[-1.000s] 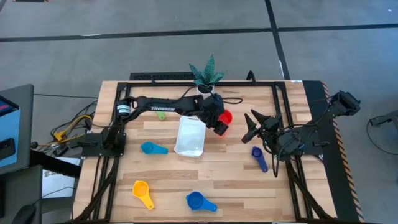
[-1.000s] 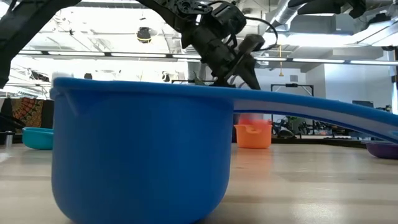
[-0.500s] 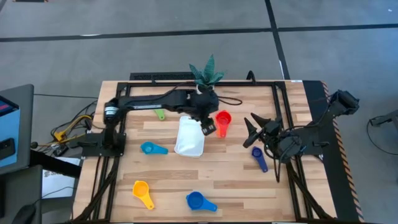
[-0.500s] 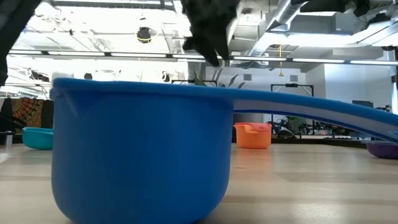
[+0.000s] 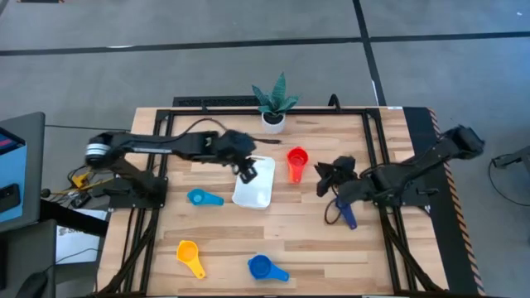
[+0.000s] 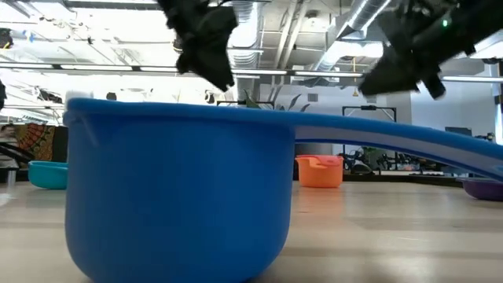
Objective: Nest measuring cups in basket
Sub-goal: Stack the red measuring cup on top of the the orange measuring cup, then stack the blue measuring cup on top of the red measuring cup
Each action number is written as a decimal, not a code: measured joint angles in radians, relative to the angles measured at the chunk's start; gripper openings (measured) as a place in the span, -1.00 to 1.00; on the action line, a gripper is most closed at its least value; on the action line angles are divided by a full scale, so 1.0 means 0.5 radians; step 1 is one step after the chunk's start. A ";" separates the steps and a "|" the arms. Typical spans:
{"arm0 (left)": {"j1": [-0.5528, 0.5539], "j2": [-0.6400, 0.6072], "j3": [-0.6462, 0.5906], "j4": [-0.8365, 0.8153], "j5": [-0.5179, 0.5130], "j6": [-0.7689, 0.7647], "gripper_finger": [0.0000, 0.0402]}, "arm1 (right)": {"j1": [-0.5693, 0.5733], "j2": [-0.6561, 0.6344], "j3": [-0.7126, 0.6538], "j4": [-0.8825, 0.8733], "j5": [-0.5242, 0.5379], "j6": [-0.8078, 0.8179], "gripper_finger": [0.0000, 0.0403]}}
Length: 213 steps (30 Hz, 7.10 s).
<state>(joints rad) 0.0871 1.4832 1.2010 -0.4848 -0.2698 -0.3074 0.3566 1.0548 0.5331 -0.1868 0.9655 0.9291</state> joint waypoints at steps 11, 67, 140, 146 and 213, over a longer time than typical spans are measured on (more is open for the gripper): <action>-0.001 -0.702 -0.776 0.280 -0.375 0.034 -0.53 | -0.352 0.505 0.004 -0.095 -0.881 0.289 -0.95; 0.704 -0.900 -1.207 0.504 -0.338 -0.299 -0.57 | -0.522 0.639 0.071 0.702 -1.444 -0.223 -0.90; -1.200 0.722 -0.370 1.160 0.353 -0.630 0.02 | 0.152 0.350 0.011 0.900 -0.956 -0.658 -0.69; -1.176 0.743 -0.347 1.169 0.424 -0.646 -0.16 | 0.148 0.351 0.011 0.858 -0.956 -0.677 -0.69; -0.808 0.717 0.512 0.383 -1.002 1.260 -0.80 | 0.139 0.895 0.021 1.678 -1.096 -0.080 -0.96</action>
<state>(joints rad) -0.3168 1.8419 1.4570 -0.2931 -0.7709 0.3228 0.4261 1.5024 0.5434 0.6523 0.4177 0.8888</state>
